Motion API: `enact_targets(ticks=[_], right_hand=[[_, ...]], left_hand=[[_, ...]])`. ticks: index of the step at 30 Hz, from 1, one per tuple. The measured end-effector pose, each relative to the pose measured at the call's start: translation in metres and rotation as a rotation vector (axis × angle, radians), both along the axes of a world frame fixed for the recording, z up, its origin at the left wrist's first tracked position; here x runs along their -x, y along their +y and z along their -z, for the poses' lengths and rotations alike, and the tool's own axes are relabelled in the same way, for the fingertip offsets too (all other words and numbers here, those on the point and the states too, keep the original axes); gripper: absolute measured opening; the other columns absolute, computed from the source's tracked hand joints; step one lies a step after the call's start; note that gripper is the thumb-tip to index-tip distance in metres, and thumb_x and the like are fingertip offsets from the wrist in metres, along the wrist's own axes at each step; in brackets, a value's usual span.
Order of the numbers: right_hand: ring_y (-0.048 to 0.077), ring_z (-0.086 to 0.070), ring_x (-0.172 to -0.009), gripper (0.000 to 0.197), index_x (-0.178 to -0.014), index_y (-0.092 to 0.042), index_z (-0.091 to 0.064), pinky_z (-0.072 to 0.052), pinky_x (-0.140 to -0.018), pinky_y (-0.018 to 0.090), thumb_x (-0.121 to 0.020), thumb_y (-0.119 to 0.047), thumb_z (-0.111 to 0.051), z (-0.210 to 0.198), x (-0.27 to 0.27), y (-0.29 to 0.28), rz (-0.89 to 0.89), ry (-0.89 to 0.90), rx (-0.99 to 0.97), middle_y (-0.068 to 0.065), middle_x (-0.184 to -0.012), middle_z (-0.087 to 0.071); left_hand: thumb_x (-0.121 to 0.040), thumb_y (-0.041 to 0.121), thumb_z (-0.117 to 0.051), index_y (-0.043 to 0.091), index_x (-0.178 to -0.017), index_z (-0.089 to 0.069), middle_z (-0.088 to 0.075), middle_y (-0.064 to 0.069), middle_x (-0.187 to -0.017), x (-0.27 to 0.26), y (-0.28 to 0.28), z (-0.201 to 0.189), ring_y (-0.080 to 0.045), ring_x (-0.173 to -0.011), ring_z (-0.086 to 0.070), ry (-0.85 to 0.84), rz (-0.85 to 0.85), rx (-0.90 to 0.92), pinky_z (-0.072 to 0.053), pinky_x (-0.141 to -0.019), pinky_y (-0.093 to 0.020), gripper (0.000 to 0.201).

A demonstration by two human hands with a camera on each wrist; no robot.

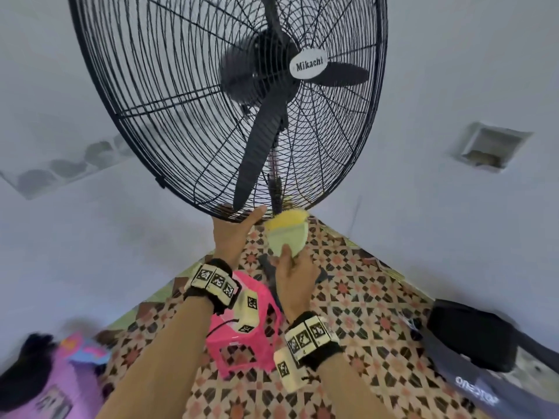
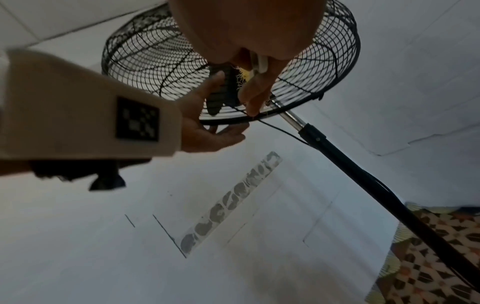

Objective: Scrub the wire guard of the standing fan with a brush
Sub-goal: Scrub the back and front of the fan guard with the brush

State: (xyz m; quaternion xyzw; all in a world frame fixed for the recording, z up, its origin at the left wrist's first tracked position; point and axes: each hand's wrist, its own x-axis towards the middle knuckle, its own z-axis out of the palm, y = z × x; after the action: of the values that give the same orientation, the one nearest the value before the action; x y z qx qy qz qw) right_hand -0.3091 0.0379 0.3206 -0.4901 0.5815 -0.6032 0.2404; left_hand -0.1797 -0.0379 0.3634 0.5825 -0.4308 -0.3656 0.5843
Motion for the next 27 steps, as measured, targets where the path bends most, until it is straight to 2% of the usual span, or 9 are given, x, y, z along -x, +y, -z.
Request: enact_targets(ticks=[3,7,9,12,14,16,19,23,27], right_hand=[[0.004,-0.071,-0.062,0.029,-0.100,-0.014,-0.063,-0.057,-0.052,0.028,-0.108,-0.036,-0.048,0.016,-0.015,-0.007,-0.052,-0.021,-0.054,-0.004,-0.075,-0.073],[0.010,-0.067,-0.058,0.043,-0.081,-0.013,-0.051,-0.055,-0.053,0.026,-0.107,-0.046,-0.040,0.039,-0.041,-0.025,-0.204,0.169,-0.308,0.008,-0.073,-0.071],[0.004,-0.065,-0.058,0.034,-0.082,-0.012,-0.049,-0.050,-0.058,0.025,-0.108,-0.033,-0.045,0.035,-0.044,-0.023,-0.187,0.088,-0.345,-0.002,-0.063,-0.065],[-0.012,-0.057,-0.052,0.033,-0.079,-0.008,-0.055,-0.039,-0.050,0.009,-0.108,-0.024,-0.050,0.028,-0.039,-0.007,-0.135,0.031,-0.234,-0.019,-0.054,-0.053],[-0.008,-0.063,-0.055,0.036,-0.080,-0.007,-0.060,-0.045,-0.048,0.012,-0.107,-0.029,-0.051,0.027,-0.034,-0.005,-0.115,0.017,-0.120,-0.013,-0.058,-0.062],[0.006,-0.068,-0.056,0.035,-0.088,-0.012,-0.062,-0.055,-0.047,0.035,-0.107,-0.038,-0.049,0.028,-0.030,-0.012,-0.055,-0.012,-0.047,-0.005,-0.066,-0.069],[0.010,-0.072,-0.062,0.020,-0.099,-0.021,-0.065,-0.059,-0.052,0.034,-0.107,-0.035,-0.052,0.019,-0.024,-0.005,0.055,-0.149,0.075,-0.002,-0.074,-0.074],[-0.006,-0.068,-0.059,0.020,-0.091,-0.006,-0.064,-0.054,-0.051,0.019,-0.104,-0.020,-0.058,0.026,-0.028,0.005,-0.004,-0.143,0.034,-0.011,-0.066,-0.068],[0.000,-0.061,-0.052,0.030,-0.086,-0.012,-0.058,-0.048,-0.046,0.029,-0.105,-0.035,-0.051,0.027,-0.024,-0.014,-0.069,-0.008,-0.088,-0.001,-0.065,-0.066]], left_hand=[[-0.057,0.065,-0.096,0.028,-0.137,-0.061,-0.070,0.016,-0.129,-0.003,-0.006,0.004,-0.008,-0.120,-0.066,-0.021,-0.021,-0.014,-0.051,-0.109,-0.040,0.096],[-0.055,0.071,-0.094,0.031,-0.135,-0.062,-0.070,0.020,-0.127,-0.004,-0.009,0.004,-0.007,-0.119,-0.065,-0.056,-0.044,-0.030,-0.049,-0.112,-0.043,0.095],[-0.056,0.072,-0.093,0.030,-0.137,-0.061,-0.070,0.021,-0.128,-0.004,-0.009,0.004,-0.007,-0.120,-0.065,-0.080,-0.039,-0.020,-0.049,-0.112,-0.044,0.096],[-0.057,0.073,-0.092,0.031,-0.138,-0.060,-0.070,0.020,-0.128,-0.006,-0.008,0.002,-0.008,-0.119,-0.066,-0.093,-0.033,-0.028,-0.050,-0.111,-0.043,0.097],[-0.058,0.072,-0.092,0.032,-0.137,-0.061,-0.069,0.020,-0.129,-0.007,-0.007,-0.002,-0.006,-0.118,-0.066,-0.093,-0.023,-0.018,-0.052,-0.108,-0.039,0.094],[-0.062,0.067,-0.093,0.029,-0.135,-0.063,-0.071,0.017,-0.127,-0.005,-0.004,-0.004,-0.002,-0.108,-0.069,-0.079,-0.011,0.001,-0.058,-0.092,-0.025,0.088],[-0.062,0.063,-0.094,0.023,-0.136,-0.063,-0.072,0.013,-0.127,-0.002,-0.002,-0.006,-0.001,-0.107,-0.070,-0.039,-0.002,0.015,-0.054,-0.072,-0.007,0.090],[-0.057,0.072,-0.092,0.027,-0.136,-0.063,-0.071,0.017,-0.126,-0.002,-0.002,-0.003,-0.005,-0.115,-0.067,-0.044,-0.031,-0.024,-0.058,-0.098,-0.031,0.096],[-0.059,0.068,-0.093,0.027,-0.129,-0.067,-0.074,0.017,-0.121,-0.003,0.000,-0.005,-0.003,-0.109,-0.069,-0.056,-0.026,-0.008,-0.058,-0.092,-0.025,0.085]])
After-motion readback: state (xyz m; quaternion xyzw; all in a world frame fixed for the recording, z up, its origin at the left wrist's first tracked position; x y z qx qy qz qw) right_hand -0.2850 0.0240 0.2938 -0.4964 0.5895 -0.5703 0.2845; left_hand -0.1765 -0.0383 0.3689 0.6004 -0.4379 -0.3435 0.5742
